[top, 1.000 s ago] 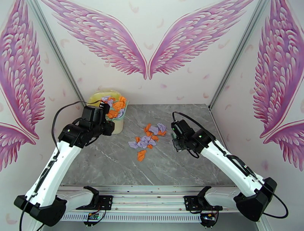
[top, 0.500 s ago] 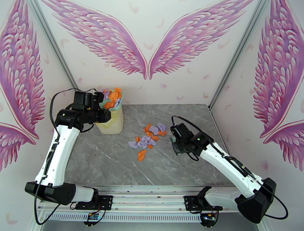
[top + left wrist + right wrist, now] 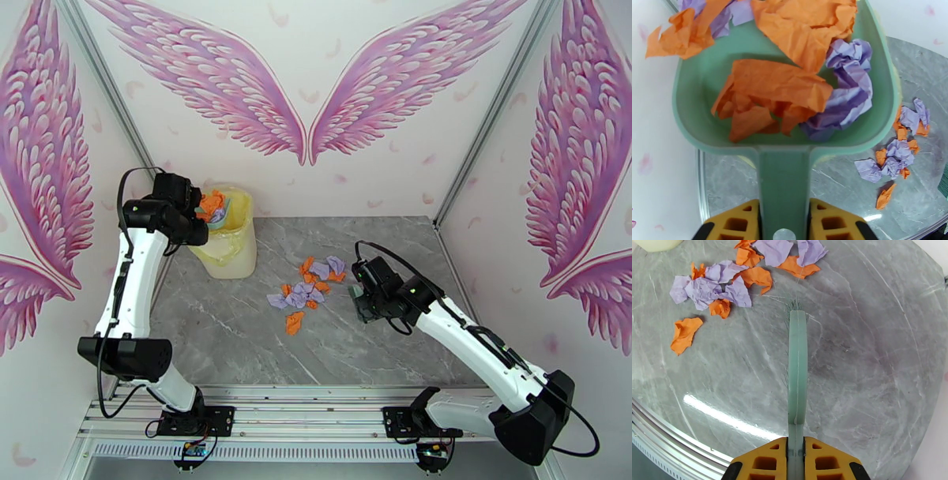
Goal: Sweep away the paper scraps from the table
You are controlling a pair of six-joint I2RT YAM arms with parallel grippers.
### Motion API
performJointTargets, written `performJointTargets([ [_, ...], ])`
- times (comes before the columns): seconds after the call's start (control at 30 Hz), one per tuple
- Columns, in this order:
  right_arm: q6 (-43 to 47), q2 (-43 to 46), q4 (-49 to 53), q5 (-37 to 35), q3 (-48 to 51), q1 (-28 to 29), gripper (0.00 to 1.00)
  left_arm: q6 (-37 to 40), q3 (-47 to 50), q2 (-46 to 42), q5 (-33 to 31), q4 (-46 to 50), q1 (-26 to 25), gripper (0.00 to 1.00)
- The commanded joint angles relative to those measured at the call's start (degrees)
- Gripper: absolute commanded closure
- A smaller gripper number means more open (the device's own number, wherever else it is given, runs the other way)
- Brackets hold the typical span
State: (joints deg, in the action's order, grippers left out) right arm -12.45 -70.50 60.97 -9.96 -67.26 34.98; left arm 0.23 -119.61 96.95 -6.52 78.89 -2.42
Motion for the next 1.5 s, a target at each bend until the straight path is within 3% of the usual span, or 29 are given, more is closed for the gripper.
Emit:
performJointTargets([
  [0.0,0.1,0.8,-1.8,1.4,1.8,-0.2,1.00,2.3,-4.4,2.3,-5.0,3.1,-0.4,1.00],
  [0.47,0.0,5.5,-3.0,2.8,6.4,-0.3,1.00,4.8,-10.9,9.4,-24.0,6.4,-8.7,1.00],
  [0.63,0.2,6.7,-3.4,3.6,6.7,-0.3,1.00,6.8,-7.9,8.6,-28.1,5.4,-8.9,1.00],
  [0.87,0.6,7.3,-4.2,4.6,7.2,-0.3,1.00,14.9,-1.2,6.1,-38.0,1.8,-13.8,1.00],
  [1.23,0.1,9.3,-5.3,6.6,8.4,-0.2,1.00,22.2,-0.7,4.9,-46.7,-0.2,-16.5,1.00],
  [1.47,0.0,10.1,-5.8,7.3,8.8,-0.3,1.00,26.2,5.5,1.6,-50.6,-2.9,-17.3,1.00],
])
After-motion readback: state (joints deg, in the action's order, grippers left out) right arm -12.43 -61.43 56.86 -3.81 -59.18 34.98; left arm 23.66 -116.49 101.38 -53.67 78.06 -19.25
